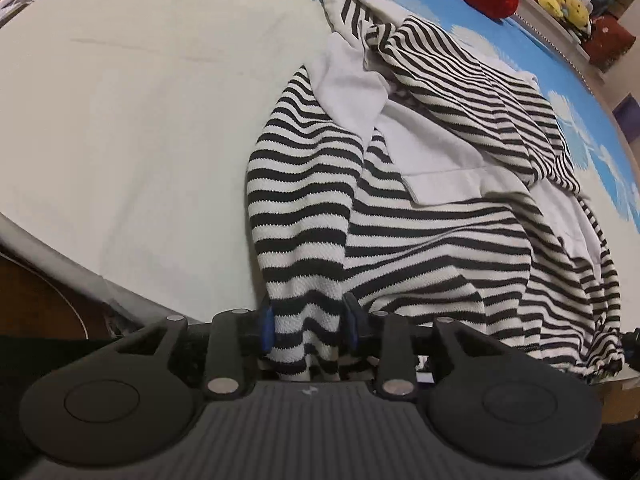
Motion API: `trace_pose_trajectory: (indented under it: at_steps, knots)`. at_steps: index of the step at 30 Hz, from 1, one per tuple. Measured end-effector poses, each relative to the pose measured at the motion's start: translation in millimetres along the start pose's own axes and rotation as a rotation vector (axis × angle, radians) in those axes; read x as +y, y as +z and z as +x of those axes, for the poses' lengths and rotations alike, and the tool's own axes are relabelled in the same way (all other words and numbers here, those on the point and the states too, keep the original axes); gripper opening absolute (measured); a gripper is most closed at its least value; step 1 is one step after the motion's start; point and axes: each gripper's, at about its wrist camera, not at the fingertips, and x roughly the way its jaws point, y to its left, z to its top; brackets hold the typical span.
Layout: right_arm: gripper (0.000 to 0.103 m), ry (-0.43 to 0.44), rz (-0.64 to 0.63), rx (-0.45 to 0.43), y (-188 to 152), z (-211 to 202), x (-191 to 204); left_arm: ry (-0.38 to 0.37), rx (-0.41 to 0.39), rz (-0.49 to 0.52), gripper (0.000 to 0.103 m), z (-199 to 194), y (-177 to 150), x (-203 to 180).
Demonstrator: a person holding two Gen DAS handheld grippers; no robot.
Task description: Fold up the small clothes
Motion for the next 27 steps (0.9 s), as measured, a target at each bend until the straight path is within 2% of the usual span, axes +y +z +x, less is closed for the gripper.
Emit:
trace_pose_trajectory:
  at_steps: [1, 2, 3, 4, 5, 9, 12, 17, 23, 27]
  knots:
    - [0.026, -0.002, -0.005, -0.002, 0, 0, 1, 0.006, -0.003, 0.010, 0.034, 0, -1, -1]
    - [0.021, -0.004, -0.013, -0.004, -1, 0, 2, 0.015, -0.011, 0.024, 0.023, 0, -2, -3]
    - [0.010, 0.000, -0.017, -0.008, -1, -1, 2, 0.021, -0.022, 0.044, 0.016, -2, -2, -5]
    - [0.009, 0.012, -0.017, -0.011, -1, -1, 3, 0.023, -0.035, 0.065, 0.010, -3, -2, -7]
    - [0.008, 0.021, -0.018, -0.022, -1, -4, 3, 0.028, -0.056, 0.087, 0.008, -6, -2, -10]
    - [0.006, 0.051, -0.024, -0.084, 2, -19, 4, 0.023, -0.135, 0.128, 0.008, -26, 0, -15]
    - [0.006, 0.089, -0.033, -0.155, 6, -41, 6, -0.026, -0.193, 0.127, 0.008, -53, 8, -16]
    - [0.005, 0.213, -0.009, -0.258, 13, -93, 1, -0.094, -0.280, 0.158, 0.007, -110, 19, -11]
    - [0.004, 0.315, -0.007, -0.348, -7, -165, -13, -0.178, -0.318, 0.142, 0.007, -177, 5, 0]
    - [0.004, 0.363, -0.008, -0.399, -24, -206, -19, -0.198, -0.345, 0.085, 0.007, -191, -4, -4]
